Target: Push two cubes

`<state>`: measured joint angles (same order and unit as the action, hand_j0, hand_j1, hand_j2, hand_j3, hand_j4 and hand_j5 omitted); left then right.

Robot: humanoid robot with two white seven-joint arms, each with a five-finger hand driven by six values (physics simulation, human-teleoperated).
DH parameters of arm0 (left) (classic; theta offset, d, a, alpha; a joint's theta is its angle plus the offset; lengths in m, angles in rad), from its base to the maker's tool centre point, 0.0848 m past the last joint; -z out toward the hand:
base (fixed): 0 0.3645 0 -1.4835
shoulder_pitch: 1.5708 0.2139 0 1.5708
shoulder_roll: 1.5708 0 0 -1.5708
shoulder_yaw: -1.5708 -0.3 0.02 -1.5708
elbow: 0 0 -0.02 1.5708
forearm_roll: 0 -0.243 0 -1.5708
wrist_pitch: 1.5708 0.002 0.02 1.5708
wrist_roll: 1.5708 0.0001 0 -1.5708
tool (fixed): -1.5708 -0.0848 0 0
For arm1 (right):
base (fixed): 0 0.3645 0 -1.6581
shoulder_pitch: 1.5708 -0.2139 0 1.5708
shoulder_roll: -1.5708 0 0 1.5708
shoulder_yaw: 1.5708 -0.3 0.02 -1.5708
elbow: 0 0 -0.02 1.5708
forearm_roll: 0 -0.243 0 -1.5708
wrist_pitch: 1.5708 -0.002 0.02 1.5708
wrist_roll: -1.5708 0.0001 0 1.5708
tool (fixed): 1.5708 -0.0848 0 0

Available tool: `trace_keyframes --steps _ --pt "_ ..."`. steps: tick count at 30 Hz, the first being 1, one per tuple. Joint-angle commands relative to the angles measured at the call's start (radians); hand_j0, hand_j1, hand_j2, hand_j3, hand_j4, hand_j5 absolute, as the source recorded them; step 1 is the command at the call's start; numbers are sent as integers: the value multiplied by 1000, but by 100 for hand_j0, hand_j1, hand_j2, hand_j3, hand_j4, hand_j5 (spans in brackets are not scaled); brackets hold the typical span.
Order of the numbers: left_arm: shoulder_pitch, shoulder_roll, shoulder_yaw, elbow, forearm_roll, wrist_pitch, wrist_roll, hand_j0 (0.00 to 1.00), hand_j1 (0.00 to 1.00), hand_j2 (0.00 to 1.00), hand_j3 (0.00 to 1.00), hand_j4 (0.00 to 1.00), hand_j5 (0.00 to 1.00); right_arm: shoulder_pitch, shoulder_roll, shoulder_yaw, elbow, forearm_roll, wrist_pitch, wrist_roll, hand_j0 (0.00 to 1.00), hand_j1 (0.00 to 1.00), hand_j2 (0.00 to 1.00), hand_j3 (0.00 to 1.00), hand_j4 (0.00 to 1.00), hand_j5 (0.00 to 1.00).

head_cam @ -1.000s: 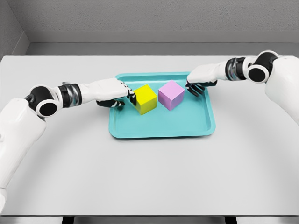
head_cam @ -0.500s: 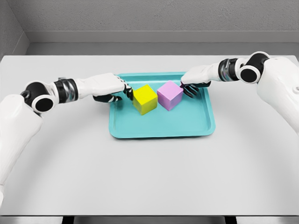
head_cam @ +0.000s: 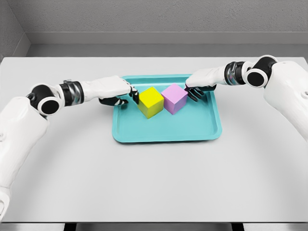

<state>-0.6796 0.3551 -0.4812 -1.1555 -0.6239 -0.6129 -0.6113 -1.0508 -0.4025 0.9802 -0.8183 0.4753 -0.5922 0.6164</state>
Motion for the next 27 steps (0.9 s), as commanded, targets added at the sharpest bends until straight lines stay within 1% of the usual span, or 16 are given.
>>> trace_keyframes --steps 1,6,10,12,14,18,20,21,22,24,27 --pt "0 -8 0 0 4 2 0 55 55 55 55 55 55 0 2 18 -4 9 -19 -6 10 10 10 10 10 10" --pt "-2 -15 0 0 4 2 0 55 55 55 55 55 55 0 4 17 -13 6 -19 -6 10 10 10 10 10 10" --pt "2 8 3 -1 9 2 0 55 55 55 55 55 55 -2 1 15 -5 6 -19 -6 10 10 10 10 10 10" --pt "2 25 23 -1 10 2 0 55 55 55 55 55 55 -6 -1 9 4 6 -19 -6 10 10 10 10 10 10" --pt "2 25 24 -1 10 2 0 55 55 55 55 55 55 -8 -1 6 4 8 -19 -6 10 10 10 10 10 10" --pt "-2 24 27 -1 12 2 0 55 55 55 55 55 55 -41 -1 5 11 11 -19 -6 10 10 10 10 10 10" --pt "-12 25 46 2 10 2 0 55 55 55 55 55 55 -58 -6 3 11 14 -19 -6 11 11 11 11 11 11" --pt "-18 18 47 29 10 2 0 55 55 55 55 55 55 -60 -10 3 -2 14 -19 -6 12 12 12 12 12 12" --pt "-41 15 46 48 10 2 0 55 55 55 55 55 55 -58 -15 5 -18 14 -19 -6 12 12 12 12 12 12" --pt "-57 4 46 76 9 2 0 55 55 55 55 55 55 -54 -36 15 -27 14 -19 -6 12 12 12 12 12 12" --pt "-61 -28 44 108 6 2 0 55 55 55 55 55 55 -48 -76 57 -71 11 -19 -6 12 12 12 12 12 12"
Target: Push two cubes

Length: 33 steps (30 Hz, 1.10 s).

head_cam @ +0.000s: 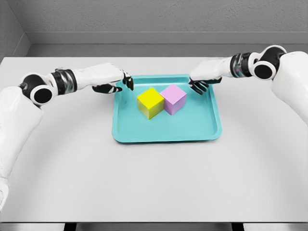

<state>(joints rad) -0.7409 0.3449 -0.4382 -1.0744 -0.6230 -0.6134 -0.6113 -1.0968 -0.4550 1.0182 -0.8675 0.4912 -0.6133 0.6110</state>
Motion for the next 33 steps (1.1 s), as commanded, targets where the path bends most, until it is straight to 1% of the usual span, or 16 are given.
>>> trace_keyframes --steps 1,2,3,5,10,12,20,25,27,29,33 --pt "0 -29 -1 33 3 3 0 55 55 55 55 55 55 3 -42 31 -67 -6 2 0 12 12 12 12 12 12" --pt "0 -30 -2 34 2 3 0 55 55 55 55 55 55 18 -74 33 -113 -8 2 0 12 12 12 12 12 12" --pt "0 -37 -5 34 0 3 0 55 55 55 55 55 55 20 -86 45 -139 -8 2 0 12 12 12 12 12 12" --pt "0 -43 -7 33 0 3 0 55 55 55 55 55 55 32 -91 57 -157 -9 2 0 12 12 12 12 12 12" --pt "2 -40 -7 34 0 3 0 55 55 55 55 55 55 41 -90 57 -159 -10 2 0 12 12 12 12 12 12" --pt "0 -40 -7 34 0 3 0 55 55 55 55 55 55 61 -80 56 -159 -11 2 0 12 12 12 12 12 12" --pt "2 -41 -10 33 2 3 0 55 55 55 55 55 55 83 -48 56 -145 -11 2 0 12 12 12 12 12 12" --pt "3 -43 -11 31 0 3 0 55 55 55 55 55 55 86 -30 56 -131 -11 2 0 11 11 11 11 11 11" --pt "3 -50 -25 31 0 3 0 55 55 55 55 55 55 86 -30 53 -131 -11 2 0 11 11 11 11 11 11" --pt "3 -50 -27 30 0 3 0 55 55 55 55 55 55 87 -16 51 -130 -11 2 0 11 11 11 11 11 11" --pt "3 -52 -31 28 0 3 0 55 55 55 55 55 55 87 -14 48 -130 -11 2 0 11 11 11 11 11 11"
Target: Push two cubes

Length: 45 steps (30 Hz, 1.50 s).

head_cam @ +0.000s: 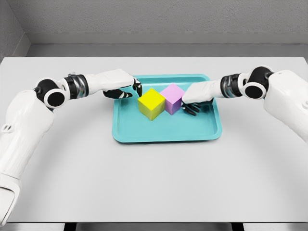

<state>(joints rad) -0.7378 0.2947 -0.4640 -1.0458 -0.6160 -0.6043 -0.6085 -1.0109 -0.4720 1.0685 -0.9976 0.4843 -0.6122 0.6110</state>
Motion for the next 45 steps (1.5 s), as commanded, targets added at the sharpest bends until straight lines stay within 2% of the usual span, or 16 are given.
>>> trace_keyframes --steps 1,15,20,27,36,41,45 --pt "0 -2 -7 -2 -7 -7 -2 55 55 55 55 55 55 0 7 -2 -1 -4 1 0 11 11 11 11 11 11" --pt "3 -20 -21 -3 -8 -7 -2 55 55 55 55 55 55 3 -13 -9 4 -3 1 0 12 12 12 12 12 12" --pt "3 -28 -22 -3 -10 -7 -2 55 55 55 55 55 55 -11 -10 -30 99 0 1 0 12 12 12 12 12 12" --pt "-2 -15 -16 -2 -7 -7 -2 55 55 55 55 55 55 -18 1 -85 168 8 1 0 12 12 12 12 12 12" --pt "-2 -32 -18 3 -8 -7 -2 55 55 55 55 55 55 -43 6 -125 171 7 1 0 12 12 12 12 12 12" --pt "-2 -22 -13 1 -7 -7 -2 55 55 55 55 55 55 -46 53 -190 171 4 1 0 12 12 12 12 12 12" --pt "0 -15 -10 -3 -1 -7 -2 55 55 55 55 55 55 -48 55 -211 171 4 1 0 12 12 12 12 12 12"
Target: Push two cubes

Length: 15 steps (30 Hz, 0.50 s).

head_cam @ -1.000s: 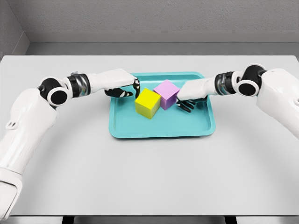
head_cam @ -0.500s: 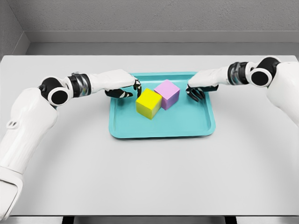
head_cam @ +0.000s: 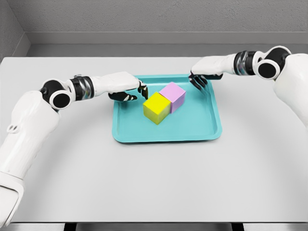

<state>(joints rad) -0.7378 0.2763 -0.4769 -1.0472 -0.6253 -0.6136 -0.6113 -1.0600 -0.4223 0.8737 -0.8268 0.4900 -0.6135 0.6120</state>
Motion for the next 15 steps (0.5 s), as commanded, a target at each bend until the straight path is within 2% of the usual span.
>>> trace_keyframes --steps 1,5,7,9,12,15 --pt "-2 3 3 -2 9 3 0 55 55 55 55 55 55 -2 7 -16 0 -1 3 -1 12 12 12 12 12 12" --pt "-3 4 6 -10 13 3 0 55 55 55 55 55 55 -6 7 -16 2 2 3 -1 12 12 12 12 12 12" --pt "2 41 7 -60 53 3 0 55 55 55 55 55 55 -6 7 -15 9 2 3 -1 12 12 12 12 12 12" --pt "17 55 29 -96 56 3 0 55 55 55 55 55 55 -6 4 -16 14 -1 3 -1 12 12 12 12 12 12" --pt "52 98 53 -143 78 3 0 55 55 55 55 55 55 -5 -3 -18 11 -8 3 -1 12 12 12 12 12 12" --pt "124 142 89 -235 102 3 0 55 55 55 55 55 55 -3 -4 -18 0 -10 3 -1 12 12 12 12 12 12"
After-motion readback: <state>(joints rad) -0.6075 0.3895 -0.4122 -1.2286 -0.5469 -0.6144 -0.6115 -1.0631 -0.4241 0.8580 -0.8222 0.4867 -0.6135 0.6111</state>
